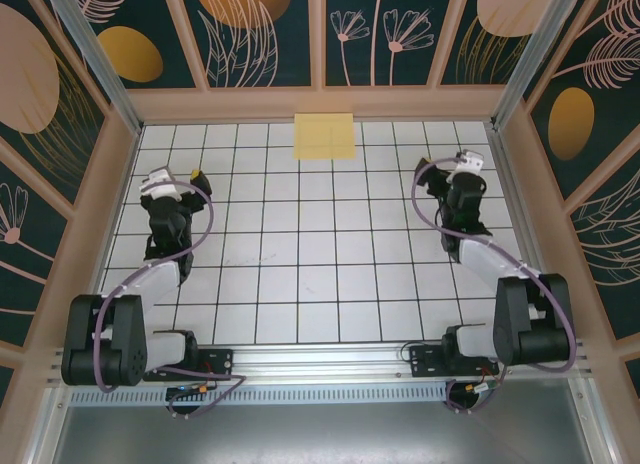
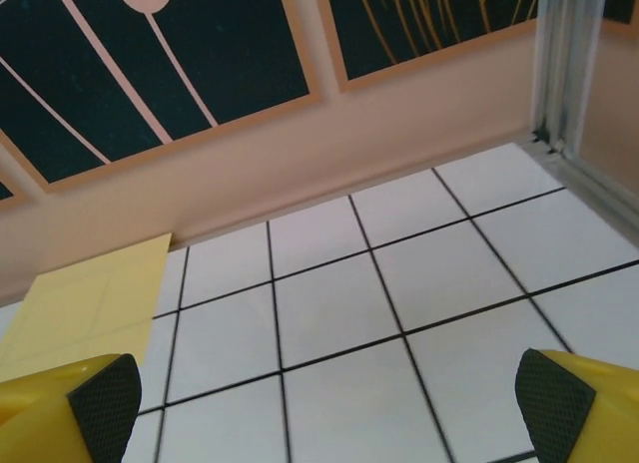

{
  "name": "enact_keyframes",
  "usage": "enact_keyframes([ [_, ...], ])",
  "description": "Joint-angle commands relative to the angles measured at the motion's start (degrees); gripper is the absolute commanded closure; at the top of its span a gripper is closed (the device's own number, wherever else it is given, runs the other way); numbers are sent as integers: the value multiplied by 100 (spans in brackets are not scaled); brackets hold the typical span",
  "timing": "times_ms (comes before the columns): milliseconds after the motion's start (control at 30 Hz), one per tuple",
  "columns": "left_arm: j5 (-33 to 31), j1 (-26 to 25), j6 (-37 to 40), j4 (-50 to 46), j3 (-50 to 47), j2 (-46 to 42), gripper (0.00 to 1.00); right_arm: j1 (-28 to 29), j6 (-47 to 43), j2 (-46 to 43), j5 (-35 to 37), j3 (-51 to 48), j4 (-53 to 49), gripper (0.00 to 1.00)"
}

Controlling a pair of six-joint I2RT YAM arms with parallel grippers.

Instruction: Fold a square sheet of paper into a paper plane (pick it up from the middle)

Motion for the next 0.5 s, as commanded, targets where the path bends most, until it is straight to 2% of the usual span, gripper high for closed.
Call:
enact_keyframes([
  [0,754,25,-956,-1466,564,-165,2,472,755,584,553,650,-1304,1],
  [67,1038,18,-1066,-1936,828,-253,1,808,915,1047,627,1135,-1475,1],
  [133,1132,24,-1106,-2163,981,-349,2,1035,1114,1516,337,1638,-1685,1],
  [367,1430,31,-1149,-2319,1101,-334,2,1630,1955,3308,-1147,3276,-1933,4],
  [467,1575,23,-1150,-2279,1057,-228,1,1803,1923,3914,-1243,3937,-2178,6],
])
